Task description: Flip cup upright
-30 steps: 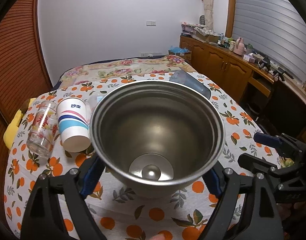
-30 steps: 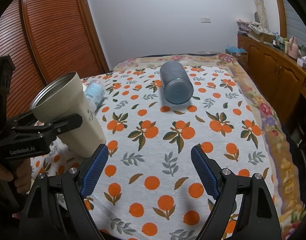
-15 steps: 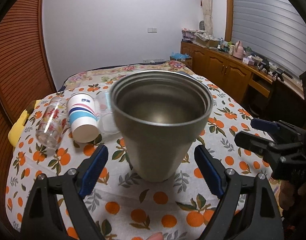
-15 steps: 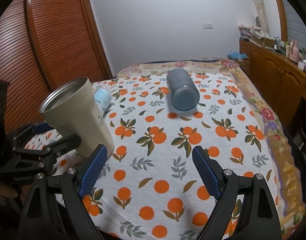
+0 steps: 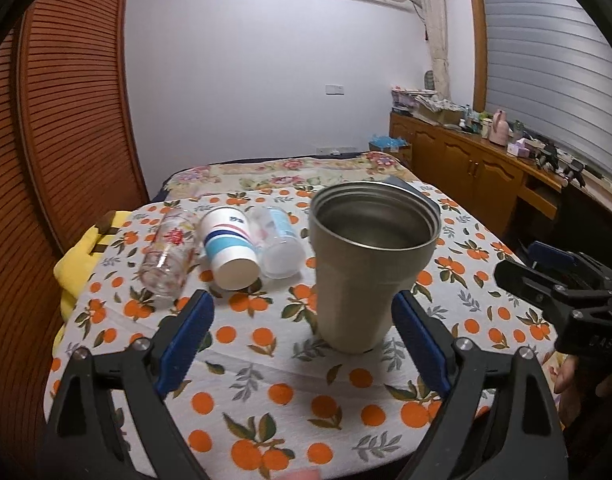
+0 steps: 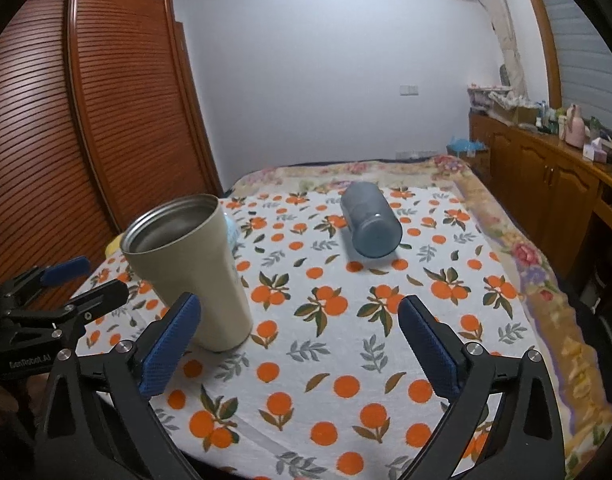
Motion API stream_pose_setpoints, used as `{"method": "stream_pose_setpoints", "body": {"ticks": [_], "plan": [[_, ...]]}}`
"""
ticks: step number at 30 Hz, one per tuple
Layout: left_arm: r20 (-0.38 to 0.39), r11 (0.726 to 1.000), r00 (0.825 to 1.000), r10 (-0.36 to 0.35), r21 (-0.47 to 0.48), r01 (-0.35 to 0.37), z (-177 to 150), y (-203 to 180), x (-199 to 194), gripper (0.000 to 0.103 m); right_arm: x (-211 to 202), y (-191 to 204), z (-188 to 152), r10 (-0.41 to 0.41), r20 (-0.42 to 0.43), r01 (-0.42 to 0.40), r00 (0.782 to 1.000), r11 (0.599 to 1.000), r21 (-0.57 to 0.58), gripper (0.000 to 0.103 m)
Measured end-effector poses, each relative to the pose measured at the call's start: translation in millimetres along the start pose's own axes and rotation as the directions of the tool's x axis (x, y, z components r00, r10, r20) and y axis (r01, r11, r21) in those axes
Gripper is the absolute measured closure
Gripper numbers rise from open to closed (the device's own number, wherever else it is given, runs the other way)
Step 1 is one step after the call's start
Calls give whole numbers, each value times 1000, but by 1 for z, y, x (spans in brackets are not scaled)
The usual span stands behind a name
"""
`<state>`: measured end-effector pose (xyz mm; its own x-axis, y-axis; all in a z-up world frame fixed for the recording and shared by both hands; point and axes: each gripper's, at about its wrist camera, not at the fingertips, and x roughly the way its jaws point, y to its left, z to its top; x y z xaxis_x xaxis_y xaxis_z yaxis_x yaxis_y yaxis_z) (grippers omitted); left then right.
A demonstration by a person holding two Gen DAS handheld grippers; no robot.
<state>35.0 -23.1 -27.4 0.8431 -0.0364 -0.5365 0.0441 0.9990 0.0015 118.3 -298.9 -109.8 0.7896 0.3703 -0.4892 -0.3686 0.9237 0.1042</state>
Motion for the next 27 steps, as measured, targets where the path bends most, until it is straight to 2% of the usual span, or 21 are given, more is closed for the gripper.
{"method": "stream_pose_setpoints", "body": {"ticks": [2,8,27], "plan": [[9,1000,1000,9,2,-9,-2,2,-3,7,-3,2,-1,-13,10,13,1000,1000,6,0],[16,999,999,28,-19,-27,-7,5,-11,6,-8,6,-5,-60,34,60,998,998,-5,0],[21,998,999,45,-40,-44,-11,12,-18,6,-12,10,-8,-75,45,75,996,997,-13,0]]}}
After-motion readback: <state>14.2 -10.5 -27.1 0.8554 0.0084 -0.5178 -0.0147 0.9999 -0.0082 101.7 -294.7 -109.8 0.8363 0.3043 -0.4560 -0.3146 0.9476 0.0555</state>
